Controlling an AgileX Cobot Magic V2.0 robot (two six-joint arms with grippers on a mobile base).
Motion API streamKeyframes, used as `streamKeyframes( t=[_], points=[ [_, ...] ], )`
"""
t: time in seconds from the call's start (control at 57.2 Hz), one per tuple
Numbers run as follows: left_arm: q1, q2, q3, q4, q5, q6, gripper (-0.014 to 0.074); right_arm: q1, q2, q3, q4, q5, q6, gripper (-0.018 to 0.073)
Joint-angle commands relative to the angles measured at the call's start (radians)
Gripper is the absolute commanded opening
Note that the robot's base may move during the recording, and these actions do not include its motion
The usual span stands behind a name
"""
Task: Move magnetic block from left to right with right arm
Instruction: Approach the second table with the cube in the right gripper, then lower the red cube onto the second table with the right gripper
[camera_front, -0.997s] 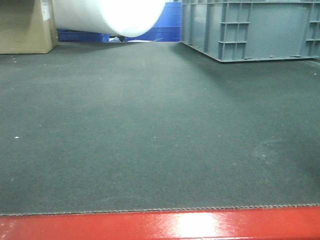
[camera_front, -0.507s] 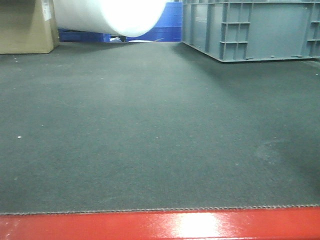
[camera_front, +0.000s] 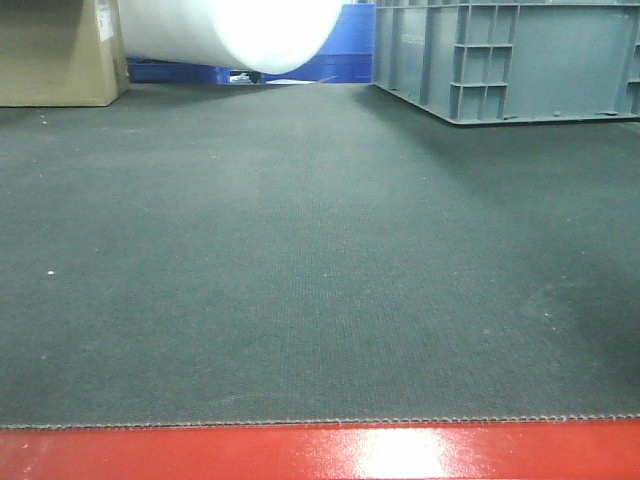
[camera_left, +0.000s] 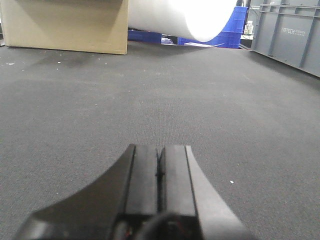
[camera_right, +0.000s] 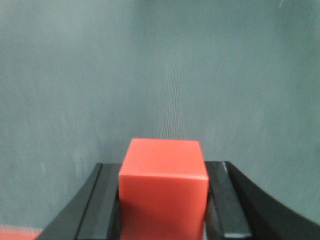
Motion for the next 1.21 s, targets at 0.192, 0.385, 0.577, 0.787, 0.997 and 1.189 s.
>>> streamKeyframes(
  t=[0.192,0.385,0.577,0.787,0.997,1.189],
  points=[
    [-0.006,-0.007,0.009,-0.003,-0.084,-0.007,-0.0126,-0.003,0.155,-0.039,0.016,-0.055,-0.01,0.0334],
    [-0.006,-0.007,0.009,-0.003,-0.084,-0.007,-0.0126,-0.003,0.202,-0.039,0.065,-0.054,-0.01,0.0334],
    [-0.006,-0.007,0.009,-0.003,-0.084,-0.007,-0.0126,-0.003,0.205,-0.039,0.08,-0.036,-0.01,0.0334],
    [-0.006,-0.007,0.009,-0.003,-0.084,-0.007,-0.0126,-0.003,0.205,-0.036,0.084,-0.003,-0.01,0.0334],
    [-0.006,-0.007,0.009,-0.003,-0.084,-0.007,-0.0126,0.054,0.269,-0.066,0.084,0.026,0.002,0.0334],
    [-0.006,-0.007,0.009,-0.003,-0.084,-0.007,-0.0126,0.188,0.413,-0.162,0.054,0.079,0.18,0.0336]
  ],
)
